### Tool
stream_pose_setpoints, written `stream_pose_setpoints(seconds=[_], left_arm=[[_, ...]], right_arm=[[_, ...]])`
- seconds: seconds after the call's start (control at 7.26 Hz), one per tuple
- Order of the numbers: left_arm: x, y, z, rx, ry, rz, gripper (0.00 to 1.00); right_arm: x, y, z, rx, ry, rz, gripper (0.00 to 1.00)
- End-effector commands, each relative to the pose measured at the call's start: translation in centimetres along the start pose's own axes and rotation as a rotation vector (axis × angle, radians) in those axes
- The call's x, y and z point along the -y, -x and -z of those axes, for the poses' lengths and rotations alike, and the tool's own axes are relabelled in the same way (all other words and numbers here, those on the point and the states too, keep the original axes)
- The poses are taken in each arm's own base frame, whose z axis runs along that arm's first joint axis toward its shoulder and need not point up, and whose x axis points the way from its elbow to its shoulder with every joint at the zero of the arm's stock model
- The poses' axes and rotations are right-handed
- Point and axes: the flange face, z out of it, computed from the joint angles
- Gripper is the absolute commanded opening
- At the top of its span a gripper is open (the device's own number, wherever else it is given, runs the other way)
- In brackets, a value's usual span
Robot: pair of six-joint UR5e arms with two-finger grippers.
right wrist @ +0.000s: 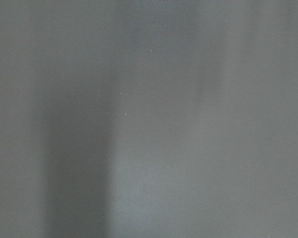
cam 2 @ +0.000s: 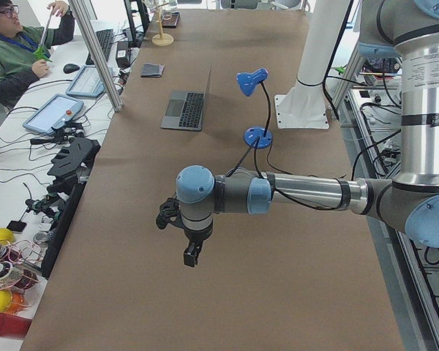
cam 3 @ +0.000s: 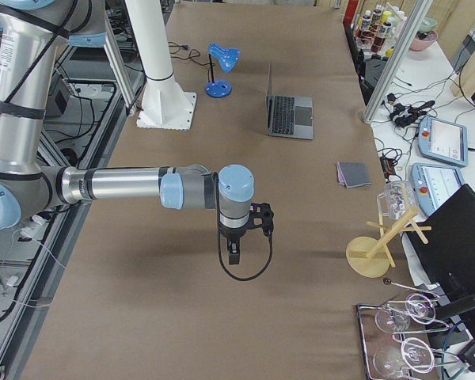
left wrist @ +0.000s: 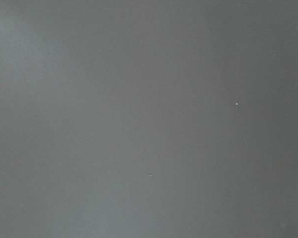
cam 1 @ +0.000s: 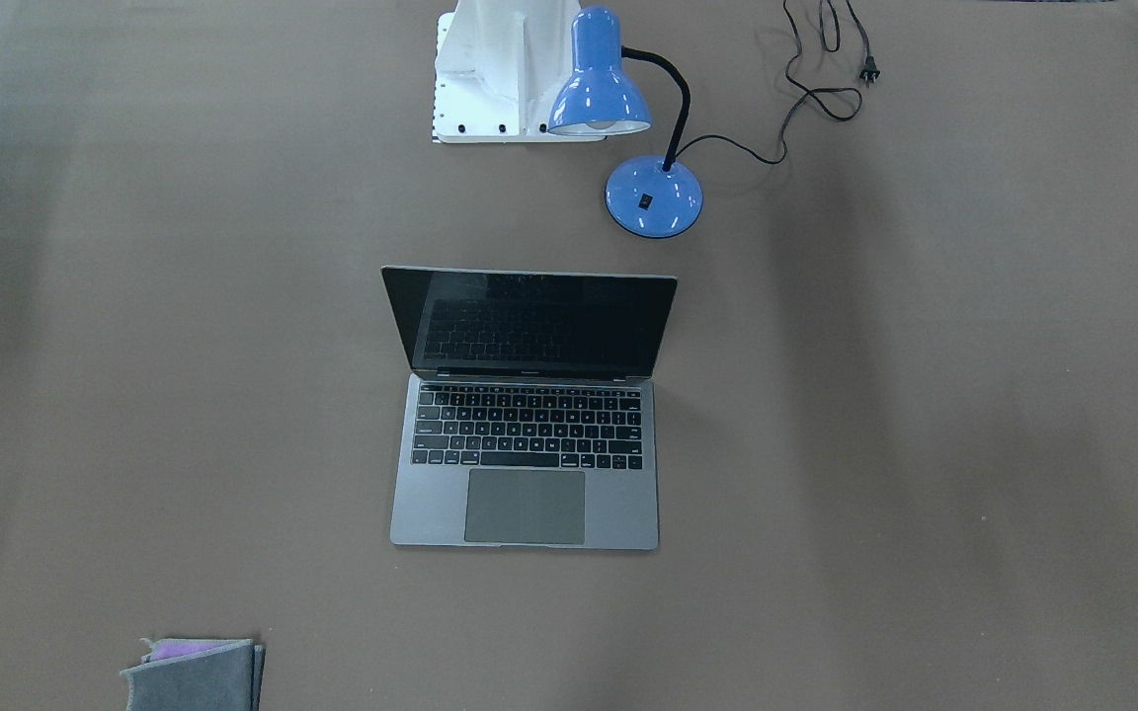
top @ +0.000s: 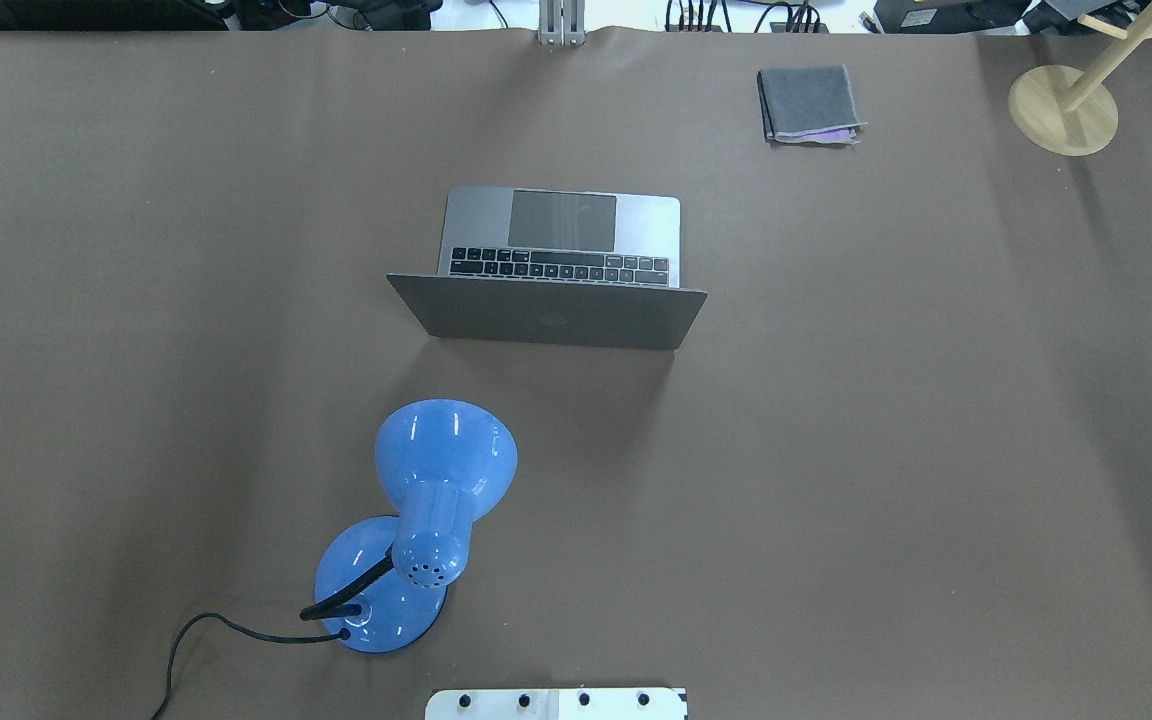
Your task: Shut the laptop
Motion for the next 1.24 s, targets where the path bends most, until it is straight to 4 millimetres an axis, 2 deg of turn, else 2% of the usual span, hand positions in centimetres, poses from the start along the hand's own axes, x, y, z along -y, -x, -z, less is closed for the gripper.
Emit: stream_pose_setpoints(seconds=[0.0, 0.41, 0.69, 0.96, 1.1], left_arm=[[-0.8, -0.5, 0.2, 0.002, -0.003, -0.004, 0.98], [0.2, -1.4, 1.7, 0.017, -0.032, -0.028, 0.98], [1.4, -2.2, 3.0, 0.032, -0.102, -0.082, 0.98], [3.1, -3.3, 4.8, 0.088, -0.276, -0.239, 0.98], [3.7, -2.4, 4.1, 0.123, -0.370, -0.313, 0.98]], right_arm=[[0.0, 0.0, 0.0, 0.000, -0.001, 0.001, 1.00], [0.5, 0.5, 0.6, -0.001, -0.016, 0.014, 1.00], [1.7, 1.8, 2.1, -0.010, -0.134, 0.100, 1.00], [2.3, 2.6, 3.1, -0.011, -0.219, 0.145, 1.00], [2.5, 3.0, 3.5, -0.009, -0.249, 0.169, 1.00]])
